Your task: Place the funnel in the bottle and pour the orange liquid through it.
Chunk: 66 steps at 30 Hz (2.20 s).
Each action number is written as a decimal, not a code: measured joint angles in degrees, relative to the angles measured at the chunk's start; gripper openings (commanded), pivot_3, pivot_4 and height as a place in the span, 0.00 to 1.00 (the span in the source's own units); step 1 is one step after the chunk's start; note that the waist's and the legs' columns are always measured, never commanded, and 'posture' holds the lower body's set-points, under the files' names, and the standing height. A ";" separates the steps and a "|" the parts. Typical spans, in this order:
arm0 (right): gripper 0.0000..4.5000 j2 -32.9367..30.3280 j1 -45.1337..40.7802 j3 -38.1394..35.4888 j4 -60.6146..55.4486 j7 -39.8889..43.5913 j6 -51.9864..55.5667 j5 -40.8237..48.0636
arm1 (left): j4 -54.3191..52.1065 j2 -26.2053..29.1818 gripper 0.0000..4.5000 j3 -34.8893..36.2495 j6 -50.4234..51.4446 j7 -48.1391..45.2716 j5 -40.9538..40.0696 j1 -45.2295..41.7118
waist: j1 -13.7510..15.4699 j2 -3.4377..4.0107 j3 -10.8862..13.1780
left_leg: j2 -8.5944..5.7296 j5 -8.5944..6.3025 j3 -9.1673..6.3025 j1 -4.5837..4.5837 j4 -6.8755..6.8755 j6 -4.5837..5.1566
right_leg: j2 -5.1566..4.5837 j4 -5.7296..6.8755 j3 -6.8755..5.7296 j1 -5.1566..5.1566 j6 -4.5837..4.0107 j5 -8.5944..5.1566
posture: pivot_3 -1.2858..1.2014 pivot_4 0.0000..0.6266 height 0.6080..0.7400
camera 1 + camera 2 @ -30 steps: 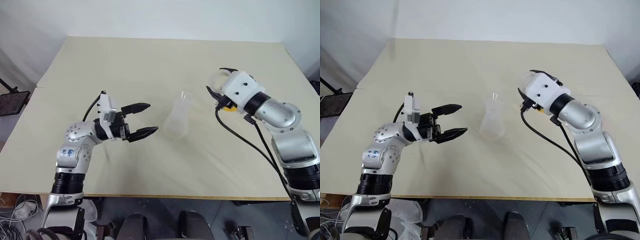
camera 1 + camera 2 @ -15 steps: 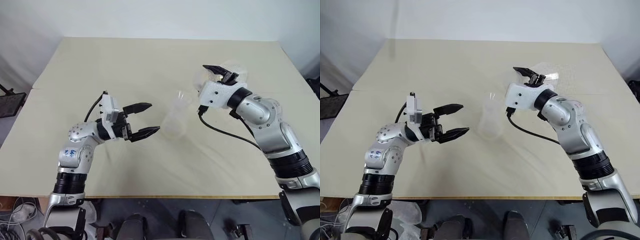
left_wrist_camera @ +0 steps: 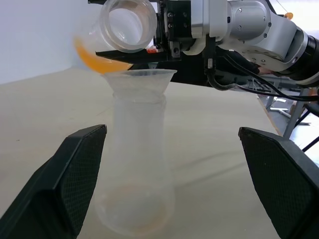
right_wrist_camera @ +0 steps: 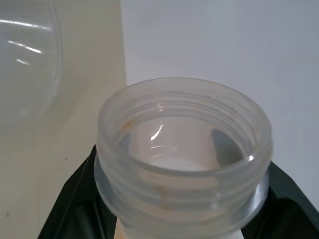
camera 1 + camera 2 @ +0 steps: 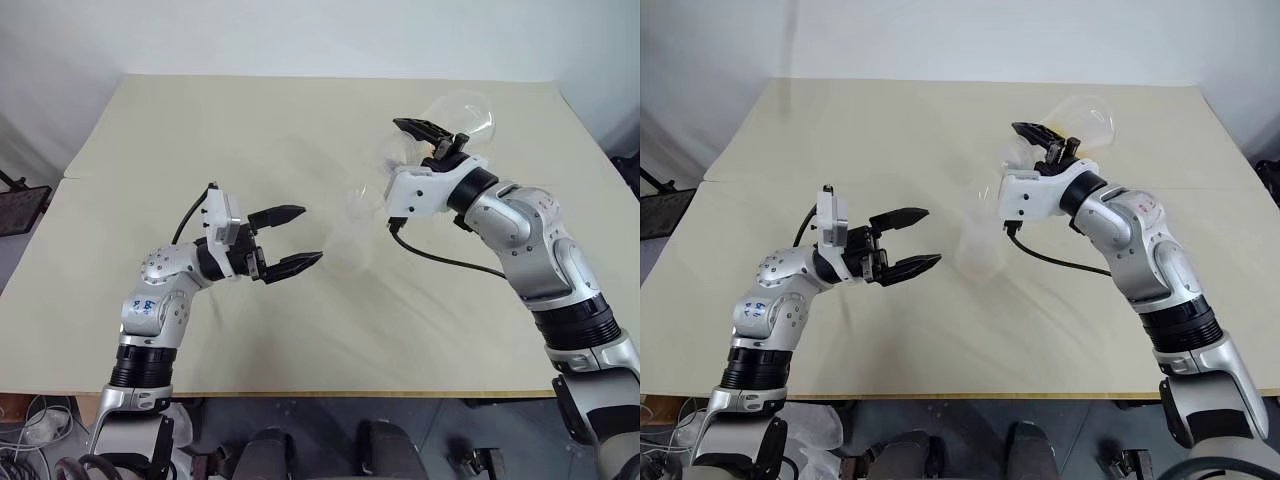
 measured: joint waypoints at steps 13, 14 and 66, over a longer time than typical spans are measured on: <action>0.55 1.20 -0.49 0.23 1.46 -0.29 -3.85 -4.44 | -0.02 -0.08 1.00 -0.03 0.03 0.08 0.00 0.01 | -0.05 0.00 0.00 | 0.01 0.00 0.00 0.00 0.00 0.00 | 0.00 0.00 0.00 0.00 0.00 0.00 | 0.52 0.24 1.00; 0.55 1.28 -0.49 0.33 1.50 -0.40 -4.08 -4.78 | -0.02 -0.10 1.00 -0.03 0.03 0.12 -0.01 0.01 | -0.05 0.00 0.00 | 0.01 0.00 0.00 0.00 0.00 0.00 | 0.00 0.00 0.00 0.00 0.00 0.00 | 0.52 0.24 1.00; 0.55 -0.66 -2.37 1.43 6.65 -12.81 -17.57 -17.87 | -0.55 -2.43 1.00 -0.02 -0.44 1.90 -0.09 0.63 | -0.12 0.00 0.00 | 0.02 0.00 -0.01 0.00 -0.01 0.00 | 0.00 0.00 0.01 0.00 0.00 0.00 | 0.52 0.24 1.00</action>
